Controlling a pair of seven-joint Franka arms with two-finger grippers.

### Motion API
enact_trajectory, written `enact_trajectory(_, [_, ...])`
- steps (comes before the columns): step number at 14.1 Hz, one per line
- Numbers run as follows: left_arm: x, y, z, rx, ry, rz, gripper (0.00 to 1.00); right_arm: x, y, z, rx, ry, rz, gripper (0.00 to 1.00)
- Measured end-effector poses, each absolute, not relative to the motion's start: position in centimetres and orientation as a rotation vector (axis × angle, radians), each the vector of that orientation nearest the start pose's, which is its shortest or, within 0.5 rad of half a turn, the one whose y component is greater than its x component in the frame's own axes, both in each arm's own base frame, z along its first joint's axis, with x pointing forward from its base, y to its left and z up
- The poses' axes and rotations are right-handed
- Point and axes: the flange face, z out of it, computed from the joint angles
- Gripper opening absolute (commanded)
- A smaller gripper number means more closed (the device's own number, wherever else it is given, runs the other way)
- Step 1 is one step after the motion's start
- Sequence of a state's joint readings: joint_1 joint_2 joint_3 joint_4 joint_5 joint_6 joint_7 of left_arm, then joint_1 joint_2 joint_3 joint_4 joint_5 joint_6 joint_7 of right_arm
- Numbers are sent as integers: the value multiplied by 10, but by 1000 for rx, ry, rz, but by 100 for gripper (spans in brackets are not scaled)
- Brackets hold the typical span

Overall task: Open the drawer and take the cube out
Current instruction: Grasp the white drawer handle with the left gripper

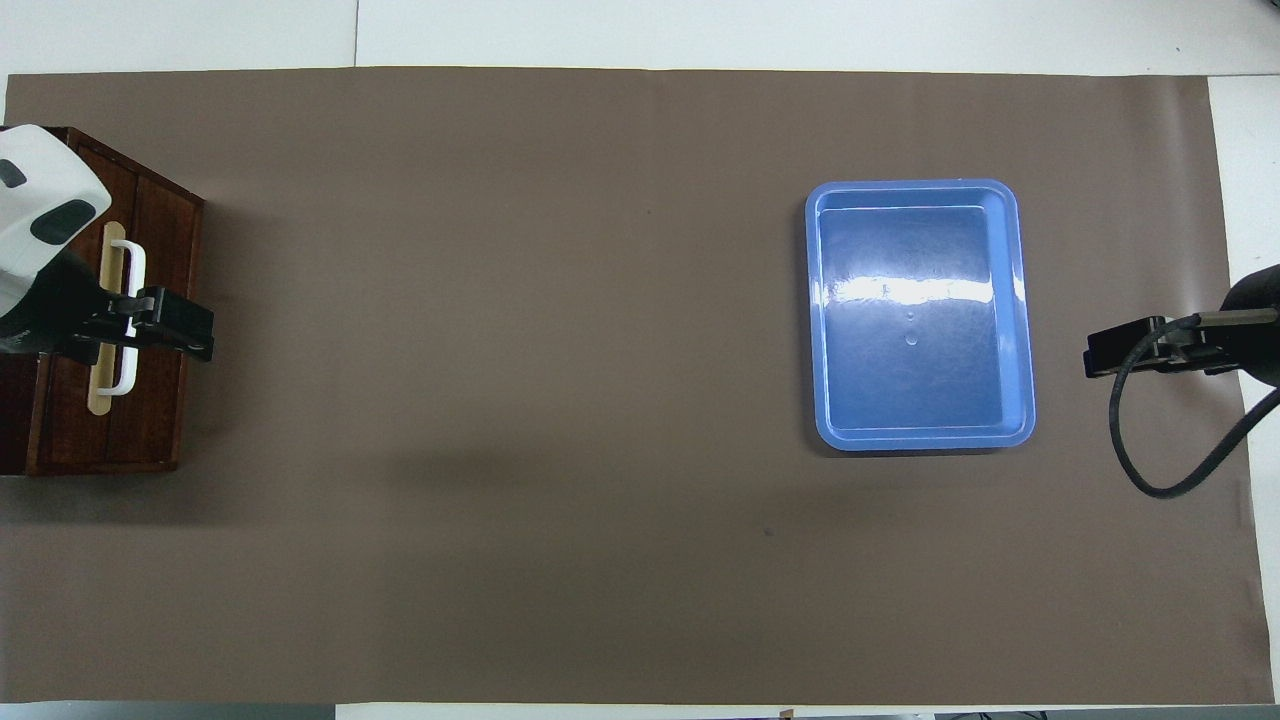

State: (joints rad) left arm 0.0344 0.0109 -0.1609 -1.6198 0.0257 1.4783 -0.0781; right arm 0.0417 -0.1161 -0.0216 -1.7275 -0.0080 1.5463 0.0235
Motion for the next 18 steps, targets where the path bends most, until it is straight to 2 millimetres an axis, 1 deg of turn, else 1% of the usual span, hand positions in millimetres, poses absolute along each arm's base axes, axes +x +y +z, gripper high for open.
enact_trajectory(6, [543,-66,590,-3096,75,205,100,513,9,611,-3147,5,102,100])
enact_trajectory(7, [546,-65,589,-3084,83,165,100,513,9,611,-3147,5,102,100])
enact_trajectory(8, [554,-62,586,-3052,107,76,100,513,9,611,-3147,5,102,100])
enact_trajectory(9, [561,-60,577,-3016,136,21,100,513,9,611,-3147,5,102,100])
enact_trajectory(11, [569,-57,555,-2958,201,-26,100,513,9,611,-3147,5,102,100])
enact_trajectory(15, [581,-53,520,-2829,308,-64,100,513,9,611,-3147,5,102,100])
enact_trajectory(18, [587,-57,493,-2755,382,-58,100,513,9,611,-3147,5,102,100])
